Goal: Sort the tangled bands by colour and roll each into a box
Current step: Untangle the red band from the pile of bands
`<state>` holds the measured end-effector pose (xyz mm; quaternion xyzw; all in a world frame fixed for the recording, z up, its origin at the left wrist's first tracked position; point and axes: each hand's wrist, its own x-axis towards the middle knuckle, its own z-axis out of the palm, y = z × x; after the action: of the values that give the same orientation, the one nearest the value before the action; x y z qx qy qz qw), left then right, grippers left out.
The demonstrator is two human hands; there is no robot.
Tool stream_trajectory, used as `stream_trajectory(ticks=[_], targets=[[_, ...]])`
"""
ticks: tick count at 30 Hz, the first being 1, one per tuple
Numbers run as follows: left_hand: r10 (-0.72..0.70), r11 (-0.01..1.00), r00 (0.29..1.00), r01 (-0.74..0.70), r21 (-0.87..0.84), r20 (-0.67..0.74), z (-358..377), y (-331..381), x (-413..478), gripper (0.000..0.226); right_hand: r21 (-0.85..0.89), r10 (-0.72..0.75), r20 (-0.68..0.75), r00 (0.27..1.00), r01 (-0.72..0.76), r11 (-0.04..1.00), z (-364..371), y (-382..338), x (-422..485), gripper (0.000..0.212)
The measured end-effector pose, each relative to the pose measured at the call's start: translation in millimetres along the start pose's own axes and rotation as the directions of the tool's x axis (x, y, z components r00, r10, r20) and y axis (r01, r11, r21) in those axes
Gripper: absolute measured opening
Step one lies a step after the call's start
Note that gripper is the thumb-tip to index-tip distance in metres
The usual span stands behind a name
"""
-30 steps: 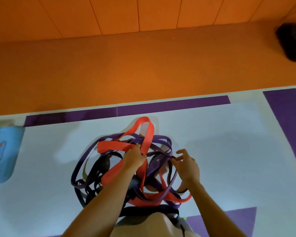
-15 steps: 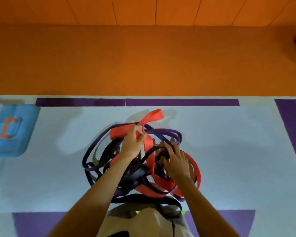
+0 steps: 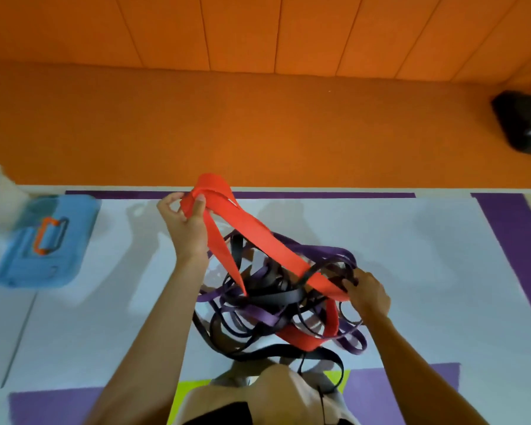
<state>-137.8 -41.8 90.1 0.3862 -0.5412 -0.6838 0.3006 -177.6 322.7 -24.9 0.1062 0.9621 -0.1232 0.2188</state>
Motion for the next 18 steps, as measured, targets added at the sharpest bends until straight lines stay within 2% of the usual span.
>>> stream_trajectory(ticks=[3, 5, 7, 9, 11, 14, 16, 18], targets=[[0.048, 0.998, 0.998, -0.049, -0.035, -0.035, -22.1, -0.3, 3.4, 0.032, 0.232, 0.163, -0.044, 0.986, -0.149, 0.961, 2.9, 3.5, -4.4, 0.022], [0.045, 0.996, 0.994, -0.052, -0.070, -0.101, -35.3, 5.8, 9.9, 0.030, 0.317, 0.199, -0.048, 0.979, -0.175, 0.932, 3.6, 8.2, -11.5, 0.032], [0.000, 0.997, 0.992, -0.011, -0.082, -0.127, -46.0, 12.6, 18.2, 0.030, 0.349, 0.126, -0.029, 0.992, -0.108, 0.931, 5.7, 9.9, -23.1, 0.041], [-0.035, 0.996, 0.997, 0.028, -0.090, -0.076, -51.7, 13.1, 21.7, 0.032, 0.313, -0.029, -0.016, 0.999, 0.032, 0.949, 5.8, 5.9, -34.8, 0.047], [-0.053, 0.998, 0.998, 0.053, -0.041, 0.023, -52.2, 6.7, 16.8, 0.034, 0.190, -0.156, -0.060, 0.986, 0.165, 0.968, 4.5, -4.7, -38.5, 0.050], [-0.103, 0.988, 0.979, 0.080, 0.133, 0.173, -52.9, -9.8, 5.0, 0.044, 0.025, -0.232, -0.068, 0.970, 0.234, 0.972, -2.1, -33.1, -38.9, 0.043], [-0.126, 0.966, 0.964, 0.066, 0.249, 0.233, -52.1, -16.5, -1.0, 0.052, 0.091, -0.291, -0.044, 0.956, 0.294, 0.952, -3.5, -54.3, -40.6, 0.029], [-0.135, 0.944, 0.948, 0.035, 0.327, 0.288, -48.7, -20.3, -6.7, 0.055, 0.202, -0.347, 0.024, 0.938, 0.335, 0.920, -1.8, -72.6, -48.5, 0.026]])
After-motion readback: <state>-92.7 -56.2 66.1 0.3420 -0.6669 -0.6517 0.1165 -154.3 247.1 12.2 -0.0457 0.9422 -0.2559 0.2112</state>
